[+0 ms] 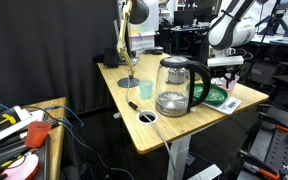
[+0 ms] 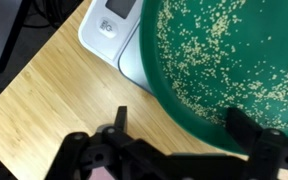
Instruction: Take the plate off the scale and put it on the table
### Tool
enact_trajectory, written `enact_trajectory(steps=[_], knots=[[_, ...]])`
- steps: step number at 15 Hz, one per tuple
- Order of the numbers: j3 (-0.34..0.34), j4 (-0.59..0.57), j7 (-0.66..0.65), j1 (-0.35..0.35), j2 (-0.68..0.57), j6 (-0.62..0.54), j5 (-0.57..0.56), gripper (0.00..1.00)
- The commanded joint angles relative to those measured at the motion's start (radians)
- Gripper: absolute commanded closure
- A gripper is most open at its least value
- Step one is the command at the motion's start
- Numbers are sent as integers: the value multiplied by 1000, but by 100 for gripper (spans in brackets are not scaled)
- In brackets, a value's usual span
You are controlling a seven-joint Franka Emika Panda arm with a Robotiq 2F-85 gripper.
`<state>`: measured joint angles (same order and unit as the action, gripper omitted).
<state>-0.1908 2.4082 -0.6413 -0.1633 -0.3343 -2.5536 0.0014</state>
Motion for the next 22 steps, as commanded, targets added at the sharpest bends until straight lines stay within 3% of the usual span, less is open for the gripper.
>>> enact_trajectory(steps=[1,2,3,4,6,15,17,22], knots=[[-8,-28,60,8,-27,9,70,0],[-9,-33,70,8,-27,12,80,0],[-9,-38,78,9,-29,12,88,6],[-9,-43,89,8,-31,15,98,28],[-6,-53,112,3,-32,22,124,32],[-6,-70,185,-7,-40,39,201,95],[-7,-72,195,-7,-41,46,204,100],[-23,-85,198,-2,-38,51,188,98]])
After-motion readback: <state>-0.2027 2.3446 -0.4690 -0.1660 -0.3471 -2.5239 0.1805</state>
